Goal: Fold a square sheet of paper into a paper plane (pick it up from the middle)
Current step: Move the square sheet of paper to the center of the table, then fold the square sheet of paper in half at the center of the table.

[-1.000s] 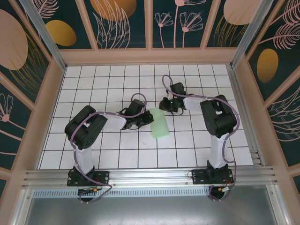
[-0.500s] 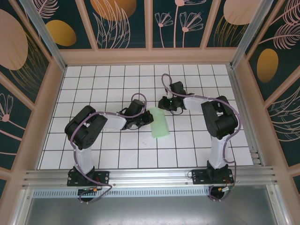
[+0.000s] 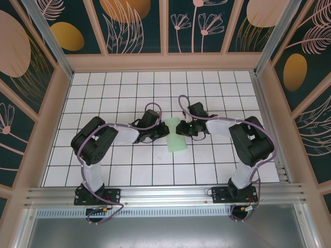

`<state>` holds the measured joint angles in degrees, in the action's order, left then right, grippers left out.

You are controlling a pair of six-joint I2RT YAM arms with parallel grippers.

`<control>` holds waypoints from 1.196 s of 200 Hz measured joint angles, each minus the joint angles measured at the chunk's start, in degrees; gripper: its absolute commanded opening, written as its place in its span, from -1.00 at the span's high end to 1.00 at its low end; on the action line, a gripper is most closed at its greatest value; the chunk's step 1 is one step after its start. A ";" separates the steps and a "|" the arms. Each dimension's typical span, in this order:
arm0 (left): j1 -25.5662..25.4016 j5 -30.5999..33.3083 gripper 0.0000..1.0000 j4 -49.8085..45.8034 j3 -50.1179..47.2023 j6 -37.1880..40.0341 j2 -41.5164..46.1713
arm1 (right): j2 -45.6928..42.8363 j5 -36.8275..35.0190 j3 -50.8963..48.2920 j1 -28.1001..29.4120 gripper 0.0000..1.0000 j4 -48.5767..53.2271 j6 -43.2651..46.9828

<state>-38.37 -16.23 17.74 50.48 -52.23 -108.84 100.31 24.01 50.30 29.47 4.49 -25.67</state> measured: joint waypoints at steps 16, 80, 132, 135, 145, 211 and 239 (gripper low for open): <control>0.00 0.22 0.75 -0.98 -0.37 0.37 0.83 | 0.00 -0.20 -1.33 0.15 0.67 -0.11 -0.09; 0.22 1.09 0.64 -3.50 -2.27 1.22 6.82 | -0.17 -0.17 -1.86 4.90 0.66 -1.77 -0.17; 1.53 2.29 0.70 -3.43 -1.86 1.66 7.30 | -0.72 1.18 -2.80 8.24 0.67 -3.23 -1.31; 1.60 2.25 0.70 -3.43 -1.70 1.66 6.99 | -0.92 1.20 -2.89 8.20 0.66 -3.26 -1.53; 1.62 1.75 0.70 -3.43 -1.16 1.66 5.73 | -1.95 1.20 -3.26 7.98 0.66 -3.52 -1.84; 1.62 -2.84 0.71 -0.66 1.60 1.88 2.32 | -5.22 0.87 -5.27 5.95 0.68 -7.15 -4.81; 1.62 -4.94 0.73 0.94 2.01 1.86 1.99 | -4.46 0.68 -5.35 5.86 0.69 -7.78 -6.19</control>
<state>-36.75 -21.17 18.68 52.49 -50.37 -106.85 95.85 24.69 44.95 35.33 -3.29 -31.86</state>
